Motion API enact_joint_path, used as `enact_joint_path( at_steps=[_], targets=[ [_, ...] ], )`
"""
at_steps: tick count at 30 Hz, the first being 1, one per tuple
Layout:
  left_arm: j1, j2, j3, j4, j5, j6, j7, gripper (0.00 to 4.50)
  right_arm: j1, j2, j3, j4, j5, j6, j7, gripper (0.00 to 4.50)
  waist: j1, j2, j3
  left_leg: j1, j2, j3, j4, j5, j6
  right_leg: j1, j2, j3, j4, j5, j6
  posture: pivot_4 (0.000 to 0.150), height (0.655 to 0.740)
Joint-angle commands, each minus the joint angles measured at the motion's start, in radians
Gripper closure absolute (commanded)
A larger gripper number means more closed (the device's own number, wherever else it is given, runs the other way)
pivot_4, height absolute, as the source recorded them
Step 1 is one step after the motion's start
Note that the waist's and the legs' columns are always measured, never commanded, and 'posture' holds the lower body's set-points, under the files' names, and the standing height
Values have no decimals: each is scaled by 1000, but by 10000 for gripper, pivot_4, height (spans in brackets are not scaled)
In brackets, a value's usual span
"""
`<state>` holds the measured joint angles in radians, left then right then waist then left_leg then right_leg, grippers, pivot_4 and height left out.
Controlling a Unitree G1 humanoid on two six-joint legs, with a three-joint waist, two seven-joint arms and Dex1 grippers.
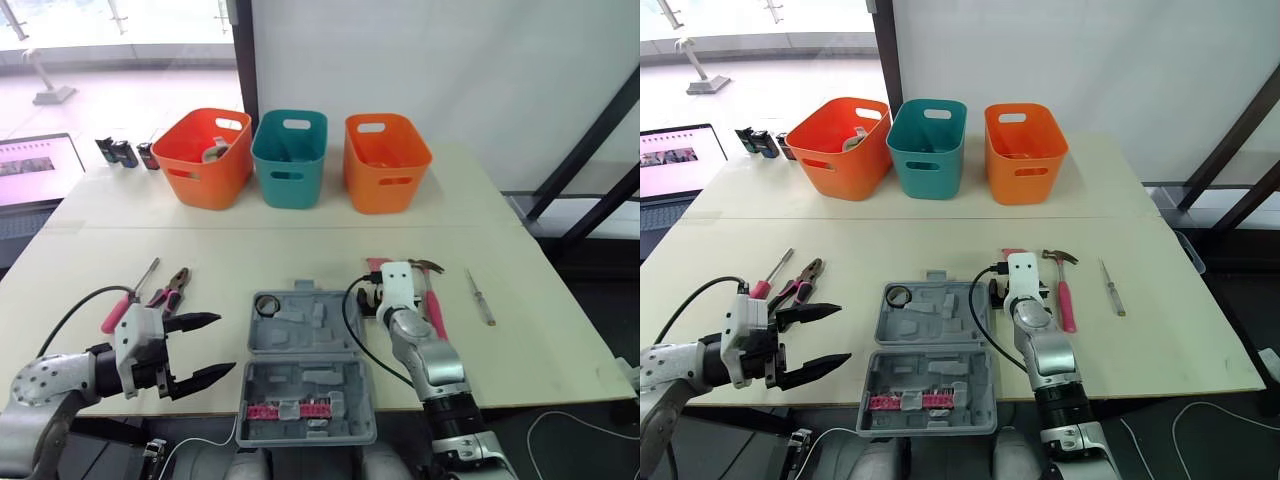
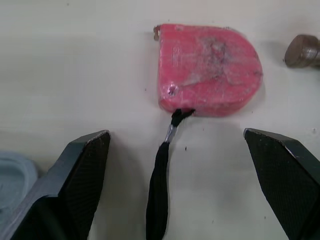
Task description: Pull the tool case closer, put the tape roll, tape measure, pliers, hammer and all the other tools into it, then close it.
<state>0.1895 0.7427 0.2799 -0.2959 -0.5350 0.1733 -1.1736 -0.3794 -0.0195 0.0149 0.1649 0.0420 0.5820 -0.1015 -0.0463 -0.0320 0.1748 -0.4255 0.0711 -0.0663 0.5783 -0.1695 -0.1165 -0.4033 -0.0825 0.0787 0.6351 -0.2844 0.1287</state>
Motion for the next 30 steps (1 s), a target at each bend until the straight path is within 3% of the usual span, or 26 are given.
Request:
enact_joint_path(
  at_steps=[1,7,16,25,30],
  targets=[
    [12,13,12,-23,-9,0,3,0,-37,-2,-30,47,2,-45,5,13346,0,0,0,0,0,0,0,0,0,0,0,0,0,0,0,1500,7400],
    [18,13,8,-24,-7,2,9,0,-51,-8,-44,74,4,-66,20,43213,1,0,0,0,0,0,0,0,0,0,0,0,0,0,0,1500,7400],
    [-28,4,-39,2,6,2,9,0,58,-77,-40,-100,14,-2,104,44266,3,0,0,0,0,0,0,0,0,0,0,0,0,0,0,1500,7400],
    [-97,-9,-118,55,20,-12,-14,0,466,-249,122,-655,122,141,383,44266,-1,1,0,0,0,0,-1,0,0,-1,0,0,0,-2,2,1500,7400],
    [-139,-10,-145,91,30,-23,-31,0,677,-305,140,-888,150,256,383,44266,4,1,0,0,0,0,1,0,0,0,0,1,0,-1,1,1500,7400]
  ],
)
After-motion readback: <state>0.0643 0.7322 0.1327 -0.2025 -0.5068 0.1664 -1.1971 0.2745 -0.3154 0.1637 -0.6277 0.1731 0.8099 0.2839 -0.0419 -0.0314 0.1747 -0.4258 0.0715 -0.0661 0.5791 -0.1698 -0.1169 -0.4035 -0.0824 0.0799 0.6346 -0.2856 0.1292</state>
